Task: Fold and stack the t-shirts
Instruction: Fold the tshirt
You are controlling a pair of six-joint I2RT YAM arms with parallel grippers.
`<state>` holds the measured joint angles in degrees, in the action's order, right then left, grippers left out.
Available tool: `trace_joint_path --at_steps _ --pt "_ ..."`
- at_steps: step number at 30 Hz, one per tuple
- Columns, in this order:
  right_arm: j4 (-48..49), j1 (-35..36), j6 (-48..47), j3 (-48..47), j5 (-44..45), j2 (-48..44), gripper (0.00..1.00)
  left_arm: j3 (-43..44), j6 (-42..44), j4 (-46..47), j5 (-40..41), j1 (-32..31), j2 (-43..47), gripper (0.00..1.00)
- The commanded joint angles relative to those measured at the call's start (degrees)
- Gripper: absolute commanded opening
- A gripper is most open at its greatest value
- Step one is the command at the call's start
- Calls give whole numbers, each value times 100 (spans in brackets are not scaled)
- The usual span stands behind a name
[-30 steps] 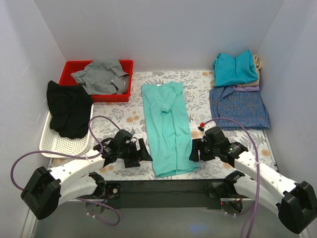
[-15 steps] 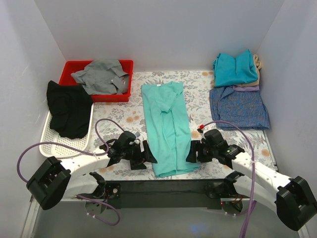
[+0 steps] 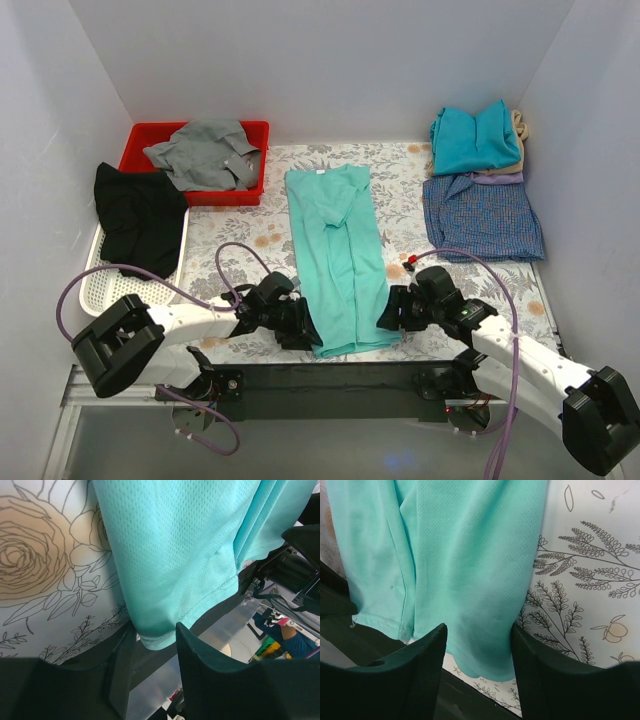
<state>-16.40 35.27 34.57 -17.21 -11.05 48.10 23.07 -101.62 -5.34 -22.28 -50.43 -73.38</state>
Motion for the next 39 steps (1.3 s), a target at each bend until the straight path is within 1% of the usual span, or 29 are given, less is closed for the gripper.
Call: trace_joint_path --at_steps 1,4,5,6,7,8,10,11,13,17,21,26,31,34,39 --pt "-171 24 59 262 -107 129 59 171 55 -107 382 -63 -184 36" --pt "-56 24 33 297 -195 332 53 329 125 -229 654 -72 -246 29" --pt "14 24 24 297 -187 367 44 425 143 -282 742 -72 -281 26" --pt "14 24 32 289 -170 411 39 461 186 -361 804 -72 -308 24" --pt "32 24 33 289 -170 402 29 514 204 -379 883 -72 -334 17" --pt "67 24 33 271 -161 385 23 540 213 -406 918 -72 -343 13" --pt "67 24 41 219 -126 323 12 628 257 -485 971 -72 -343 2" --pt "58 24 33 184 -134 306 6 655 275 -520 1032 -72 -326 0" --pt "32 24 -2 104 -178 218 1 743 353 -660 1042 -72 -238 0" --pt "-82 33 -116 -307 -231 121 1 1006 494 -1047 1059 -72 -19 0" --pt "-214 24 -274 -852 -231 322 1 1427 617 -1600 1217 -72 79 0" --pt "-240 24 -503 -1477 -73 788 1 2199 740 -2005 1393 -72 -236 0" --pt "-267 15 -758 -2240 85 1526 1 2860 907 -2436 1735 -45 -667 0" --pt "-258 -2 -942 -2611 208 1974 1 3308 1047 -2647 1894 139 -975 0" --pt "-276 -143 -1285 -3428 226 2791 1 3695 1338 -2656 1833 815 -1266 0"
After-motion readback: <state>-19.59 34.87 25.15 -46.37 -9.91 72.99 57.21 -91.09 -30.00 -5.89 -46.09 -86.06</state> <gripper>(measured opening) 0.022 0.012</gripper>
